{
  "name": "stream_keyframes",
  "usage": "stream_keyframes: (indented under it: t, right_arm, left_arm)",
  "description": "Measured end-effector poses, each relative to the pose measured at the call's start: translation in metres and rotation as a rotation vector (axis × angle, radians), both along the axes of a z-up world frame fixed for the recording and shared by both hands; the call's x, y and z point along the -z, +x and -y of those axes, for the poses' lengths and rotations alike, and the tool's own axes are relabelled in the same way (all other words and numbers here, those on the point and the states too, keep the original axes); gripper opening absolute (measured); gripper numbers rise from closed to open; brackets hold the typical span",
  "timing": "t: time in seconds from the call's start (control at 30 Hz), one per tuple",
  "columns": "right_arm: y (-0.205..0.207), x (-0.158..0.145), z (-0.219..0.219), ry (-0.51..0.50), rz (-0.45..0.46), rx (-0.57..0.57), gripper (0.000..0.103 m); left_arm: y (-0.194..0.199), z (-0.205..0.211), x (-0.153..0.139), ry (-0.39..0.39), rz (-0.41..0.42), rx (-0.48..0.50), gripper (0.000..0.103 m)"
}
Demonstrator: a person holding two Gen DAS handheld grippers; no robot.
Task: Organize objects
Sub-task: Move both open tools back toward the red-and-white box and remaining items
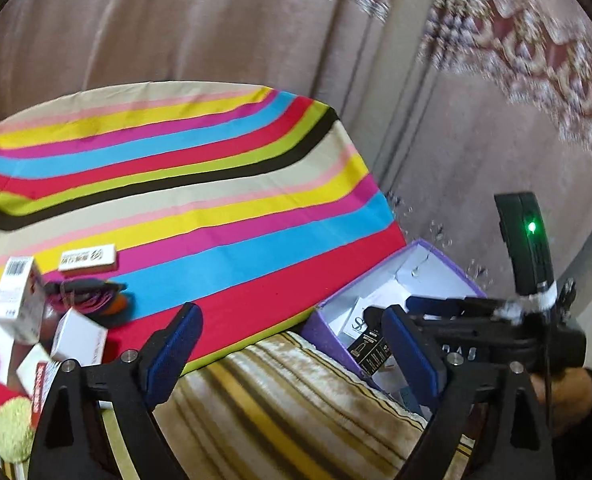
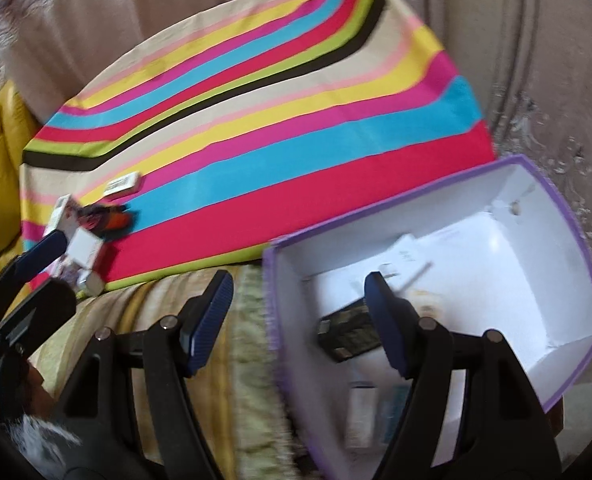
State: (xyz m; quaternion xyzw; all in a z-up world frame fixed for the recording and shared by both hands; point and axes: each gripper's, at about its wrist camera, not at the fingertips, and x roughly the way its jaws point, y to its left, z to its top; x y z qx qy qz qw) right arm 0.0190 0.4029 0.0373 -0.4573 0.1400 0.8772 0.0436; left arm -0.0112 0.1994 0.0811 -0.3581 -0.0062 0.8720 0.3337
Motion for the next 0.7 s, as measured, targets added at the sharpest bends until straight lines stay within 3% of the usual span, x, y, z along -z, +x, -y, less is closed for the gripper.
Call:
stream_keyframes:
  t: [0.3, 0.7]
  right_arm:
    - [-0.013, 0.003, 0.059, -0.005, 0.025, -0.134, 0.073]
    - [-0.020, 0.000, 0.129, 0.035, 0.001, -0.307, 0.083]
  left_arm:
    - [0.001, 0.061, 0.003, 0.096, 0.056, -0.132, 0.092]
    - [0.016, 0.156, 0.016, 0.131, 0.099, -0.355, 0.092]
